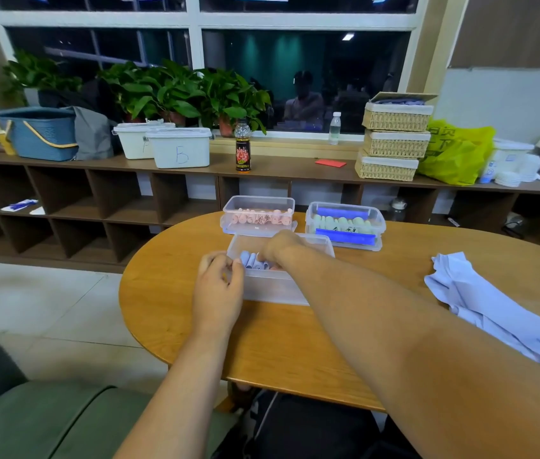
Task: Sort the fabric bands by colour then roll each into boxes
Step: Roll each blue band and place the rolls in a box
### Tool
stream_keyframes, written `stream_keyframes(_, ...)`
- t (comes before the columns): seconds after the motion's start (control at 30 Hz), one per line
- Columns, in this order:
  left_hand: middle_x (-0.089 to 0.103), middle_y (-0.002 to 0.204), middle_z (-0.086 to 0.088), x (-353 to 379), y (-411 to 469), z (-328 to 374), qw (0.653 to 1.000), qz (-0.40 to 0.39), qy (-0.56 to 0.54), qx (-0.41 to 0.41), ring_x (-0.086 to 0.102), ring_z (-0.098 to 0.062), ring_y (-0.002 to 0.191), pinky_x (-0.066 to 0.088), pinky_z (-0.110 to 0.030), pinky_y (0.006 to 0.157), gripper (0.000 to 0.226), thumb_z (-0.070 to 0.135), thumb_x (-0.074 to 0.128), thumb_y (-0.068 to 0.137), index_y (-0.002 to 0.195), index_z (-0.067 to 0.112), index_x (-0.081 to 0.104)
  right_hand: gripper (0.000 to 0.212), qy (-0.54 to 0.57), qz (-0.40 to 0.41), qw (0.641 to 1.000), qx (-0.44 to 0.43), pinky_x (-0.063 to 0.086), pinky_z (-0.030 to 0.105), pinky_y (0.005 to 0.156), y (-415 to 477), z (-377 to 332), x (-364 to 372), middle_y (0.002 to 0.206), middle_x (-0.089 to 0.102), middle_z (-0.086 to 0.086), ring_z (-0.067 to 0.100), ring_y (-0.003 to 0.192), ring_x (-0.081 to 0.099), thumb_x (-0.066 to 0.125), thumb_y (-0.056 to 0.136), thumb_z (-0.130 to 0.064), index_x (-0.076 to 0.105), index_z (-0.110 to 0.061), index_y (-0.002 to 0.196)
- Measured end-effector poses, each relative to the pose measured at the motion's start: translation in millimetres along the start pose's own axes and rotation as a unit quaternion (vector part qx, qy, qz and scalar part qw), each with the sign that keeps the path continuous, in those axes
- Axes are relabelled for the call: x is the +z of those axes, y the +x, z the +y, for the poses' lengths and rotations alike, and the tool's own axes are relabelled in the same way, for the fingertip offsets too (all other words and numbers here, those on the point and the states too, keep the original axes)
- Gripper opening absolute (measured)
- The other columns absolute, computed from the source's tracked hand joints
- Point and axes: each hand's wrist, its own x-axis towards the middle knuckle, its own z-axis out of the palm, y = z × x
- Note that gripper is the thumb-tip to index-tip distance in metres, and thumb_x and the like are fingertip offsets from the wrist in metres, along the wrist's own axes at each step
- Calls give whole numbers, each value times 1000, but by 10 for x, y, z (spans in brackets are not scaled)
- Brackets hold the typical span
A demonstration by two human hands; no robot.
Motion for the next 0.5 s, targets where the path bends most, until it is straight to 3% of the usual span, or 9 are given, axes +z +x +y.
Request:
stream_keyframes(0.13,55,120,10,8,1,-9,1000,-2,0,-2,51,13,107,41,-14,80,23,26,61,105,83,19,62,29,-19,56,998,-21,50,33,72,-9,23,22,95,65,5,23,96,66,73,97,-29,63,-15,120)
stream_keyframes(0.23,55,120,10,22,7,-39,1000,2,-1,4,52,9,108,45,-24,84,24,27,61,104,81,20,61,34,-51,58,996,-49,49,33,76,2,33,16,108,69,7,25,103,66,74,96,-24,64,-15,127)
stream_keyframes(0.37,56,121,10,36,7,-58,1000,1,3,19,53,-9,116,44,-31,97,21,26,60,105,84,21,61,25,-42,41,996,-71,50,33,76,-23,74,-12,104,70,7,24,99,67,72,96,-26,68,-14,118)
stream_keyframes(0.5,55,129,9,9,-20,0,998,12,34,59,43,-10,125,39,-31,107,11,25,57,106,101,21,66,20,3,50,990,-132,57,34,79,-231,249,-229,102,74,5,25,96,67,68,94,-30,78,-15,103)
